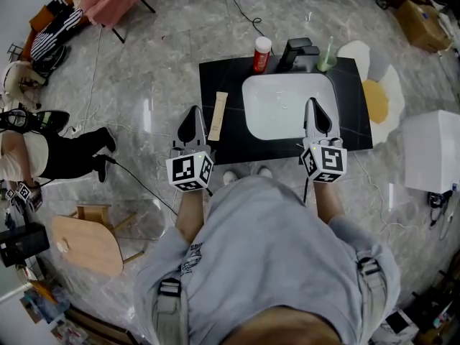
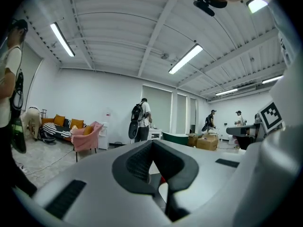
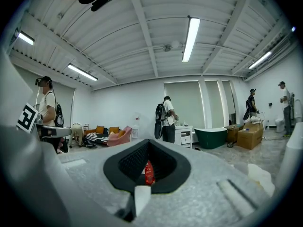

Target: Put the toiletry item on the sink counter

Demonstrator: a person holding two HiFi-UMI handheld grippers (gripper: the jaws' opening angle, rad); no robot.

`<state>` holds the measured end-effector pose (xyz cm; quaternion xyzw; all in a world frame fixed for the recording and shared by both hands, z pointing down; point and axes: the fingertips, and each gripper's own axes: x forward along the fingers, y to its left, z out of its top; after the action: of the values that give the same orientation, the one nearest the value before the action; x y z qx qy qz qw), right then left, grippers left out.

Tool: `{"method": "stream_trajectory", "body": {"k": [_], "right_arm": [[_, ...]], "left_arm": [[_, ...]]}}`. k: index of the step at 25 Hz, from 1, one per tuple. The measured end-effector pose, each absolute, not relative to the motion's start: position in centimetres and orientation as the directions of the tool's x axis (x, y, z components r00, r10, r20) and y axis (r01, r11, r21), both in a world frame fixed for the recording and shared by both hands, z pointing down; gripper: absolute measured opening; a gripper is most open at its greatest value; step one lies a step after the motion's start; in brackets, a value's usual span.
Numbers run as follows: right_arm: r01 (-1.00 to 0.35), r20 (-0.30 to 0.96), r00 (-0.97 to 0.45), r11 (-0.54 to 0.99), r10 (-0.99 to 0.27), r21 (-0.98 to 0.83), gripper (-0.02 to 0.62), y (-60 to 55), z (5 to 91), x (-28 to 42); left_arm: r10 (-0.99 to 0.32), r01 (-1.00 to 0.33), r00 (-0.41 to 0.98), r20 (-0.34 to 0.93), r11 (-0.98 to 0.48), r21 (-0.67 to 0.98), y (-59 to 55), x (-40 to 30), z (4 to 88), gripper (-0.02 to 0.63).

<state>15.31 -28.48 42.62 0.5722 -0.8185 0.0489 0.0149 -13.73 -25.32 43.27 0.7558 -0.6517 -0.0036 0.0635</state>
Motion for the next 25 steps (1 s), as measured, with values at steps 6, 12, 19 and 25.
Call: {"method": "stream_trajectory", "body": {"k": [6, 12, 19, 25], "right_arm": [[-0.938, 0.066, -0.345, 0.341, -0.936, -0.066, 0.003, -28.3, 42.0, 15.3], [-0.937, 0.055, -0.348, 0.344, -0.936, -0.066, 0.003, -28.2, 41.7, 15.1], [-0.936, 0.039, -0.35, 0.348, -0.936, -0.051, 0.003, -27.9, 41.4, 14.9], [-0.935, 0.05, -0.353, 0.351, -0.934, -0.053, 0.003, -27.8, 41.6, 14.7]], "left_arm": [[-0.991, -0.987, 0.13, 0.021, -0.128, 0.094, -24.7, -14.2, 41.1, 0.005], [-0.992, -0.988, 0.126, 0.001, -0.125, 0.086, -24.6, -14.2, 40.3, 0.005], [-0.992, -0.988, 0.125, 0.007, -0.124, 0.087, -24.5, -14.1, 40.7, 0.005], [-0.992, -0.988, 0.126, 0.012, -0.125, 0.088, -24.3, -14.2, 40.9, 0.005]]}}
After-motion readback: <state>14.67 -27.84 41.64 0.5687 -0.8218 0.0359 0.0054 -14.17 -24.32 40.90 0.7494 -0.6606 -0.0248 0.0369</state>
